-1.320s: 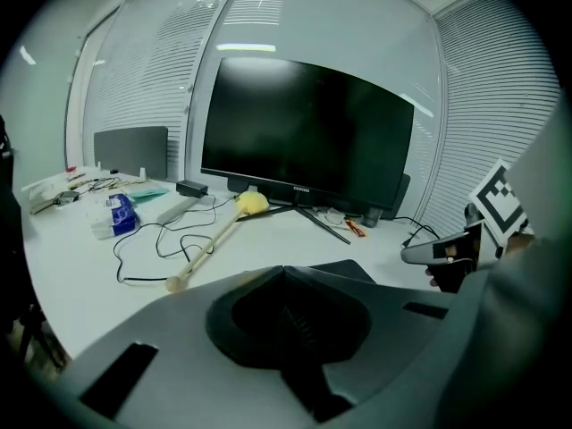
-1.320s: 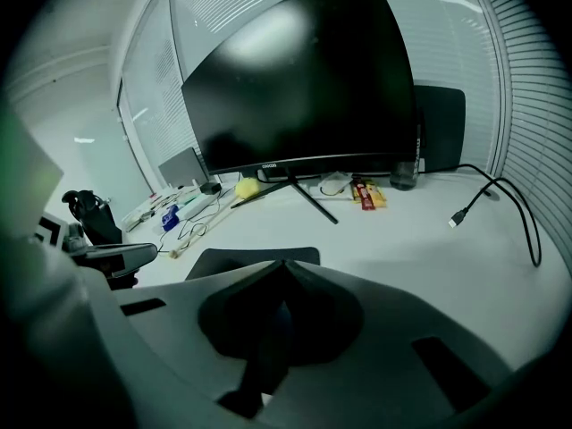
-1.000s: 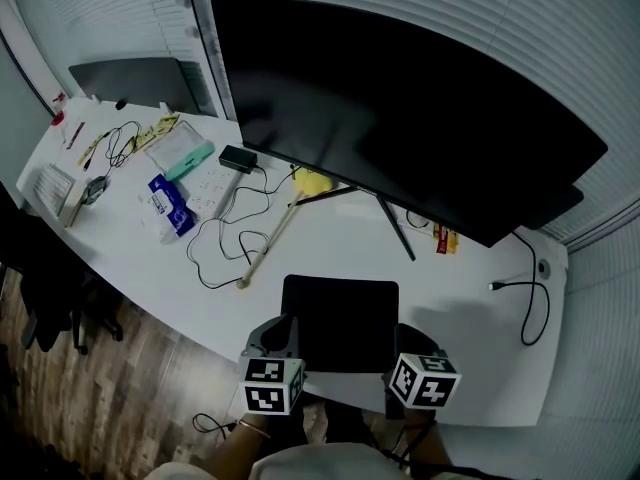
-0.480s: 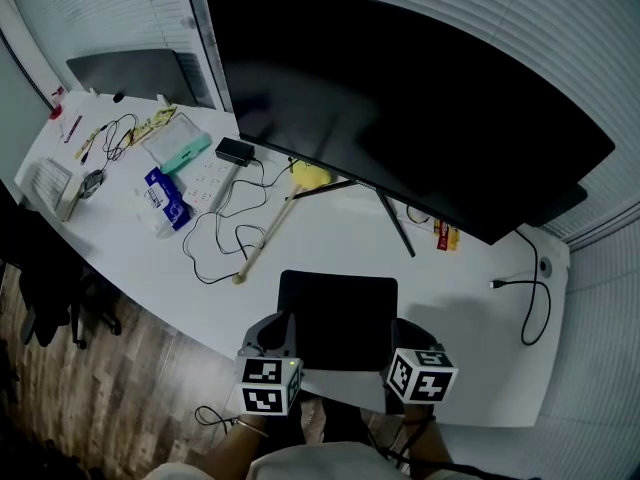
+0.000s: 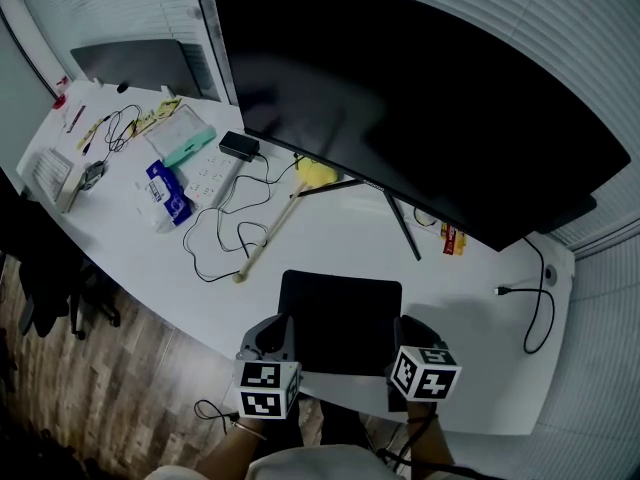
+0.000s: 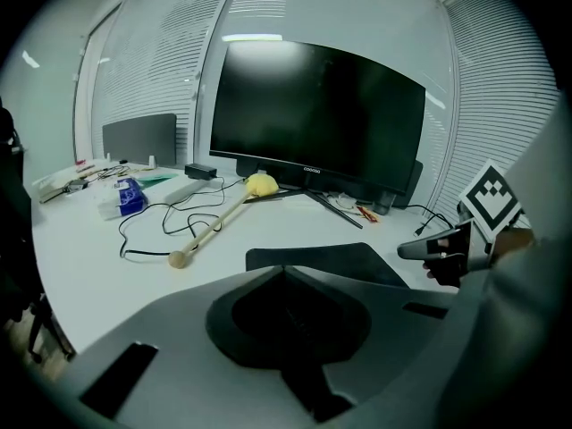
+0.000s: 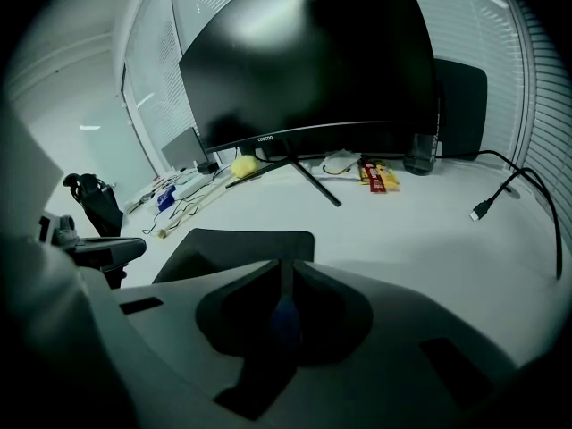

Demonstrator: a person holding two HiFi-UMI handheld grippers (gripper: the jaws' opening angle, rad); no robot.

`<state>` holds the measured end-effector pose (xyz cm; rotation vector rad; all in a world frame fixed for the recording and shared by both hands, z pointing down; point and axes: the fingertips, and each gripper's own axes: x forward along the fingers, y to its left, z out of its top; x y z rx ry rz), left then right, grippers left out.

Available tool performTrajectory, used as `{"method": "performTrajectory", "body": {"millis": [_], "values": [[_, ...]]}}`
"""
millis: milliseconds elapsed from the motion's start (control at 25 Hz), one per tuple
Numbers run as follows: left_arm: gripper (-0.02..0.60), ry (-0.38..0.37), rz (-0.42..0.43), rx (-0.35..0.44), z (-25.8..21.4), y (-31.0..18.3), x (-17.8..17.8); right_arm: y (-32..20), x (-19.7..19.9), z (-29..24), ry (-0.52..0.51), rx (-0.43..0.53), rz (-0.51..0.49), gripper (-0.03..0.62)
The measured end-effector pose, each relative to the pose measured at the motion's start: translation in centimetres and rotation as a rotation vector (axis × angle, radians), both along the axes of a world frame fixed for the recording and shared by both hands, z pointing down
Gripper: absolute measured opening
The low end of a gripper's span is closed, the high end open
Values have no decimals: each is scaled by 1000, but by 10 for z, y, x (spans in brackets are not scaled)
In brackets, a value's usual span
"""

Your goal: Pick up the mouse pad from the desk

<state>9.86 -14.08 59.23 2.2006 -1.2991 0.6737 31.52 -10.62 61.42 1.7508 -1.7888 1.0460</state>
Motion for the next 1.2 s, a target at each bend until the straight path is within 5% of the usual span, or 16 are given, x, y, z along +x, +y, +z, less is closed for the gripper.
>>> {"method": "performTrajectory", "body": {"millis": [160,600,1200], "values": [[18,-5,-18,-2,2,-2,-5,-4,1,4,4,-12,-12,109],[17,-7,-62,-14,7,-11,-14,-24,2,15,18,-42,-72,172],[17,-14,-125,-47,20,-17,-30,-47,13,32,108,-111,-163,186]]}}
